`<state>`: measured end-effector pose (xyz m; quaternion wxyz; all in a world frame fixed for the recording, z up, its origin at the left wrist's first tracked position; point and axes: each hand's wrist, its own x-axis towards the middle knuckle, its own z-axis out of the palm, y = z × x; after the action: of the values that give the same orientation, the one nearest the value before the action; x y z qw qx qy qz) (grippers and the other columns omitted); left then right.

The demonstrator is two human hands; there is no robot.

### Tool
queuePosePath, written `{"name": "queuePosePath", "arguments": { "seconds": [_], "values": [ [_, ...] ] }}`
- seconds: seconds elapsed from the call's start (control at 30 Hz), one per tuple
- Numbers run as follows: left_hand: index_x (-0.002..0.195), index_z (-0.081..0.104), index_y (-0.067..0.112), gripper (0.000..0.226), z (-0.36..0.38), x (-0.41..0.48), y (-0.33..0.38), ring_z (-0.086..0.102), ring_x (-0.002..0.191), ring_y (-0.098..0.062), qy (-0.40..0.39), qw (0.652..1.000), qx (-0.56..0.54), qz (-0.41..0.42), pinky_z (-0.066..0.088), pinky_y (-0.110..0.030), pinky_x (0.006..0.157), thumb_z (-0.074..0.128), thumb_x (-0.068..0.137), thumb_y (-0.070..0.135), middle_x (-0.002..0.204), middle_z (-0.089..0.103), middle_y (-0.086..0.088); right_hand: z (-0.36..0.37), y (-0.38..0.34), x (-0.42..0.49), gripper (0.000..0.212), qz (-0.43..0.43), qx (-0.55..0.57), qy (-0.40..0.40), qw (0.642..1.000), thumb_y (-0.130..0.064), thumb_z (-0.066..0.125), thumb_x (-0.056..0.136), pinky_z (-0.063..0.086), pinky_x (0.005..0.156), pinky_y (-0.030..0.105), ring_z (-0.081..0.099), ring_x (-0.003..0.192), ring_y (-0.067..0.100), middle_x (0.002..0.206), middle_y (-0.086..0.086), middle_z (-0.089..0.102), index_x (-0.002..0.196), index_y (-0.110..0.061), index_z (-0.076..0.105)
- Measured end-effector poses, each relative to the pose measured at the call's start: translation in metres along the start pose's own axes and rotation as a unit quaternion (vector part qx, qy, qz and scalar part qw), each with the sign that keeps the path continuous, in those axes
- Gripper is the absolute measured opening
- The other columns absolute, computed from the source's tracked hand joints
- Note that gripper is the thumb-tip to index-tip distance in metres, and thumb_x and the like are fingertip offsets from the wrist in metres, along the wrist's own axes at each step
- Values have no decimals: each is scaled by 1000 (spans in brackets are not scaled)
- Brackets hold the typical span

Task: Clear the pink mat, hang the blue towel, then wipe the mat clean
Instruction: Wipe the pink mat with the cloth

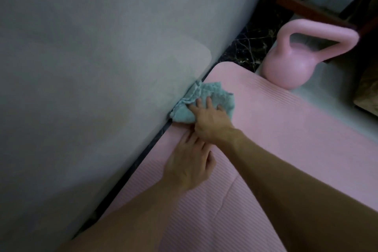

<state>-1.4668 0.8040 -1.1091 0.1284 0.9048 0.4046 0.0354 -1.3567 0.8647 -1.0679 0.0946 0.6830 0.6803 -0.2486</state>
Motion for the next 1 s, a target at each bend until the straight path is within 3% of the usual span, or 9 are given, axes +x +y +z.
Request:
{"name": "queuePosePath", "arguments": {
  "seconds": [0.17, 0.37, 0.43, 0.6, 0.67, 0.77, 0.8, 0.9, 1.0],
  "values": [
    [118, 62, 8, 39, 4, -1, -2, 52, 117, -28, 18, 1000, 7, -1, 33, -42, 113, 45, 86, 24, 122, 62, -14, 1, 0, 12, 63, -3, -53, -23, 998, -22, 43, 97, 18, 116, 58, 4, 148, 35, 162, 8, 6, 154, -20, 17],
    [134, 53, 4, 58, -4, -27, 13, 48, 130, -24, 2, 997, -9, -73, 27, -38, 119, 35, 83, 25, 138, 55, -12, 0, 6, 6, 71, -24, -73, -22, 997, -17, 47, 95, 19, 117, 53, 3, 149, 34, 163, 7, 4, 155, -21, 11],
    [131, 55, 6, 55, -9, -61, 18, 50, 127, -24, 6, 994, -34, -102, 36, -38, 113, 41, 81, 24, 138, 53, -10, 0, 3, 3, 67, -21, -90, -14, 996, -18, 42, 97, 20, 117, 51, 3, 149, 33, 163, 7, 4, 155, -21, 10],
    [105, 69, 15, 42, -23, -161, 20, 63, 95, -18, 25, 971, -36, -237, 55, -32, 85, 77, 64, 20, 108, 66, -3, -5, -2, 2, 63, -7, -115, -38, 993, -13, 34, 98, 19, 118, 51, 2, 149, 34, 163, 7, 1, 156, -21, 8],
    [103, 69, 15, 37, -21, -190, 22, 63, 92, -19, 26, 963, -8, -267, 55, -35, 84, 74, 67, 22, 105, 66, -3, -4, -5, 2, 64, -1, -129, -32, 991, -11, 35, 97, 22, 116, 54, 4, 149, 35, 163, 7, 3, 155, -19, 9],
    [105, 65, 15, 35, -20, -222, 29, 57, 91, -20, 9, 953, 6, -302, 54, -36, 80, 51, 74, 23, 101, 63, -3, 6, -14, -6, 61, 13, -147, -1, 989, -12, 33, 97, 28, 114, 54, 16, 145, 39, 162, 10, 10, 154, -18, 14],
    [108, 65, 14, 38, -20, -229, 31, 58, 92, -21, 7, 951, 4, -308, 56, -37, 79, 55, 72, 22, 102, 63, -3, 11, -21, -12, 59, 12, -155, 11, 988, -13, 33, 97, 31, 112, 52, 23, 142, 41, 161, 12, 15, 153, -17, 17],
    [116, 67, 8, 57, -15, -240, 40, 64, 104, -25, -16, 946, -21, -324, 56, -41, 89, 79, 62, 21, 110, 66, -6, 34, -59, -38, 51, 1, -142, 21, 990, -16, 33, 97, 38, 107, 51, 34, 134, 45, 153, 18, 29, 148, -14, 29],
    [125, 63, 6, 60, -27, -240, 47, 56, 124, -26, -23, 936, -54, -347, 46, -39, 104, 74, 69, 25, 127, 63, -10, 60, -107, -70, 46, -14, -125, 16, 992, -17, 31, 99, 41, 102, 55, 34, 132, 46, 148, 20, 34, 144, -13, 36]
  ]
}}
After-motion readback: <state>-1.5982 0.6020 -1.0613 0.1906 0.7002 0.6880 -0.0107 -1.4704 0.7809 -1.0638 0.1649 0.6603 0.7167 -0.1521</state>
